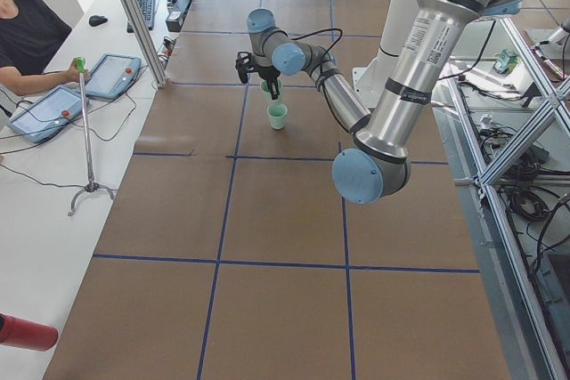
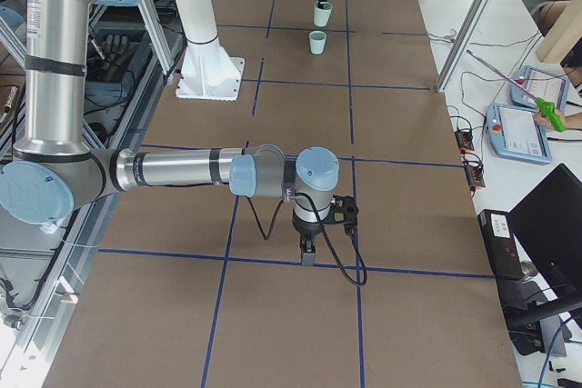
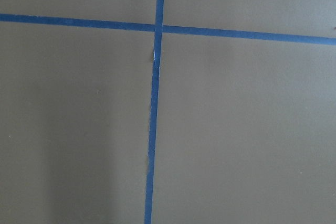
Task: Stack cups
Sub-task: 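Lower the held cup into the other cup and open the left gripper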
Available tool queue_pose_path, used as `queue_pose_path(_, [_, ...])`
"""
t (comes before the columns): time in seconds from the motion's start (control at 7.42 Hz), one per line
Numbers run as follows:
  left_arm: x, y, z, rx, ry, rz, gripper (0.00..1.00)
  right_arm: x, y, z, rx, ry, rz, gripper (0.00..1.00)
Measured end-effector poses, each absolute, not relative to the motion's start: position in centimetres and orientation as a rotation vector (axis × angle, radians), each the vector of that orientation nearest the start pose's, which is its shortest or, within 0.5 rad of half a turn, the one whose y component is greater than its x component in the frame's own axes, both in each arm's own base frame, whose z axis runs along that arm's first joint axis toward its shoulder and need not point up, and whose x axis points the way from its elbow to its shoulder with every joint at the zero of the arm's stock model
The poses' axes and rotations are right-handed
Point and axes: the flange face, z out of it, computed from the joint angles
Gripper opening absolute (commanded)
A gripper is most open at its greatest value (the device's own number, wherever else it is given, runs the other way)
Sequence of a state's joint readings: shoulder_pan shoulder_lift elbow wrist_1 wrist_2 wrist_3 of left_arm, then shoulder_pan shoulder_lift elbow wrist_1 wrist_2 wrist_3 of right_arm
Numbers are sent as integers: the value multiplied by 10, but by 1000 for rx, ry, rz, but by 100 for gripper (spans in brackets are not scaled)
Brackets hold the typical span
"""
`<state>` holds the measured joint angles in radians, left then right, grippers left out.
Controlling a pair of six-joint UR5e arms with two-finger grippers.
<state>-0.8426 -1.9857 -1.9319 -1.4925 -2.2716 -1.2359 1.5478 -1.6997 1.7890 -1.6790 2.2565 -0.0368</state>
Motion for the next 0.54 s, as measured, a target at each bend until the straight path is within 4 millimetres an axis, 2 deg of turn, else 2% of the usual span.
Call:
queue_pose_path(0.27, [348, -480, 279, -182, 921, -220, 0, 60, -436, 628, -13, -686, -51, 100])
queue_pose_path(0.54, [355, -484, 285, -174, 925, -217, 0, 60, -436, 628, -14, -686, -51, 100])
